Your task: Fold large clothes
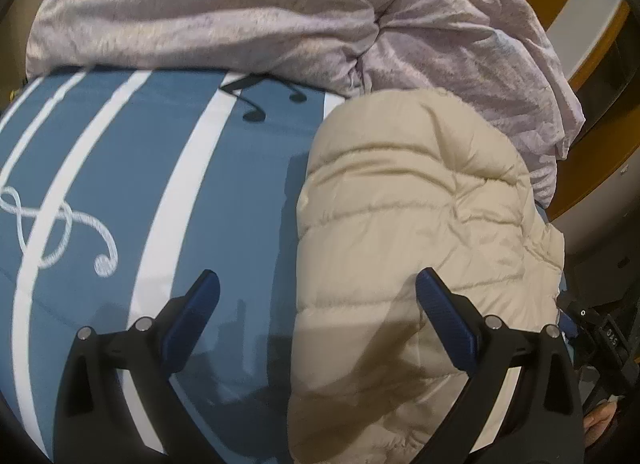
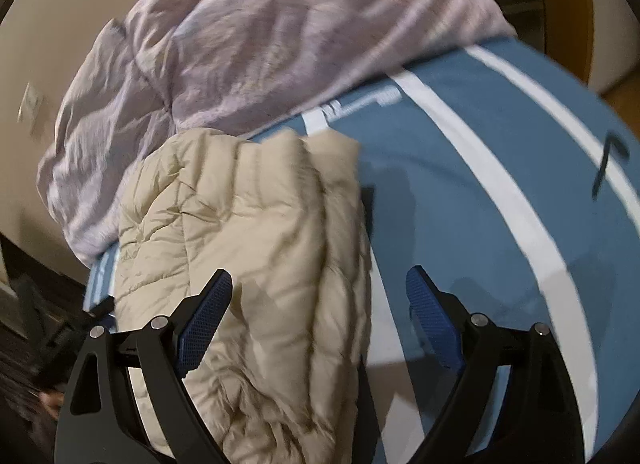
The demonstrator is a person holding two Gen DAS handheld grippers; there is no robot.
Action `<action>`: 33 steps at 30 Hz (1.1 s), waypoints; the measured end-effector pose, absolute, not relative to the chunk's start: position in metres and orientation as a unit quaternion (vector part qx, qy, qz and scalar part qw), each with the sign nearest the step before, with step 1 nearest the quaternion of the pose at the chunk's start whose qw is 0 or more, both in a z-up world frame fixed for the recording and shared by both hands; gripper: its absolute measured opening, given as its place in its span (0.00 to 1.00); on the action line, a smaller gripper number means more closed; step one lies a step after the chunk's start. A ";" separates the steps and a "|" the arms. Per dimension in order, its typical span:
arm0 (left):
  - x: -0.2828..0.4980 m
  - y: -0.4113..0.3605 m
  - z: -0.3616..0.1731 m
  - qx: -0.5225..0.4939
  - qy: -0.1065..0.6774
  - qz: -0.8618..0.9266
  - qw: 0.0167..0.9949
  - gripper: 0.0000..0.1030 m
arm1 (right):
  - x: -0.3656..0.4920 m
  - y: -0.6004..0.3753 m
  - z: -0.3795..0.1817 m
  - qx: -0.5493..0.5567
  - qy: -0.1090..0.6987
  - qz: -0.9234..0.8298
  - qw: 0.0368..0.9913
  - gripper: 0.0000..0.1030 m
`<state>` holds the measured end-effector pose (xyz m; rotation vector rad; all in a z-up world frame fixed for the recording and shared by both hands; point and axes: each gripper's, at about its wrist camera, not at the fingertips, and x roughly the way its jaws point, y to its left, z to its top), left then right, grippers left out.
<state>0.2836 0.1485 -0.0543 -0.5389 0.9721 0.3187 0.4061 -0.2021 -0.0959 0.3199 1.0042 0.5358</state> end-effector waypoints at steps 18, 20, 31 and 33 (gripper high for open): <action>0.290 0.146 -0.063 -0.284 0.477 0.106 0.825 0.95 | 0.425 -0.175 -0.136 0.217 0.563 0.320 0.730 0.92; 0.295 0.150 -0.061 -0.286 0.476 0.101 0.825 0.95 | 0.427 -0.173 -0.140 0.229 0.569 0.328 0.719 0.92; 0.317 0.172 -0.073 -0.347 0.485 0.058 0.801 0.95 | 0.434 -0.165 -0.154 0.270 0.574 0.379 0.673 0.65; 0.319 0.176 -0.079 -0.367 0.488 0.048 0.790 0.95 | 0.435 -0.166 -0.155 0.279 0.572 0.385 0.668 0.60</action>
